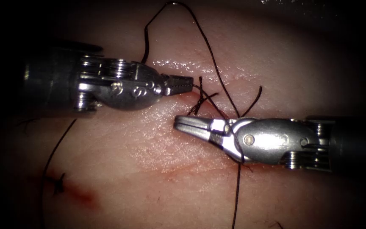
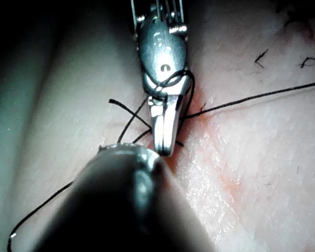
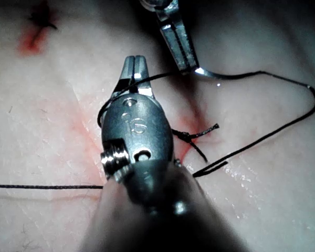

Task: Wound Closure

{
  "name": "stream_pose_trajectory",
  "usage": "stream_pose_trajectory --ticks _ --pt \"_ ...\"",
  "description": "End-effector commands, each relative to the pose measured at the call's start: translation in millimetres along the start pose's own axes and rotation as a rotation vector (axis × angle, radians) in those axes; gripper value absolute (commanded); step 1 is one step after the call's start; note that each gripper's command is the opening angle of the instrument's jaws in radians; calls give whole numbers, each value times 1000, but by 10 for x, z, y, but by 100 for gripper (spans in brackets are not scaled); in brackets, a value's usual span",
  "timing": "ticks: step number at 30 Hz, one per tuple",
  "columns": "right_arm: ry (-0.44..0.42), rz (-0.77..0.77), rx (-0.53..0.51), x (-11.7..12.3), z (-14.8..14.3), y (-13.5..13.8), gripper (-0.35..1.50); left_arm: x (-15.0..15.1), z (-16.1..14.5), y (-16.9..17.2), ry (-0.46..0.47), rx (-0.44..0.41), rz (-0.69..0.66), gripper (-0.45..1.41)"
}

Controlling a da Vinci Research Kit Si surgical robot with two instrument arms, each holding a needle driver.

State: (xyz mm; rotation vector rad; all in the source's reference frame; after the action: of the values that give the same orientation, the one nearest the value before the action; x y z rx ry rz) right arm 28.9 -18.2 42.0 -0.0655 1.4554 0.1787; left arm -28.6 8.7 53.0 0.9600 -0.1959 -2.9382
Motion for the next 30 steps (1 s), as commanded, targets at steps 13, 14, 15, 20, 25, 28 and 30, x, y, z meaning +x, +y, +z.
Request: stream_pose_trajectory --ticks 13,14,15,20,25,28,30 --pt "89 197 -230 12 -8 1 -21 13 20 14 70 -27 -35 -45" --pt "94 203 -243 13 -10 1 -23 12 21 15 72 -28 -34 -45" --pt "90 214 -275 13 -14 2 -25 12 22 19 74 -27 -32 -45" --pt "84 281 -355 13 -16 3 2 17 29 35 92 -32 -37 -45" --pt "84 364 -439 13 -24 10 27 19 35 48 113 -38 -40 -45" --pt "95 410 -476 12 -30 12 27 20 40 54 119 -40 -46 -45" --pt "97 454 -505 10 -31 12 27 23 45 61 119 -41 -41 -45"
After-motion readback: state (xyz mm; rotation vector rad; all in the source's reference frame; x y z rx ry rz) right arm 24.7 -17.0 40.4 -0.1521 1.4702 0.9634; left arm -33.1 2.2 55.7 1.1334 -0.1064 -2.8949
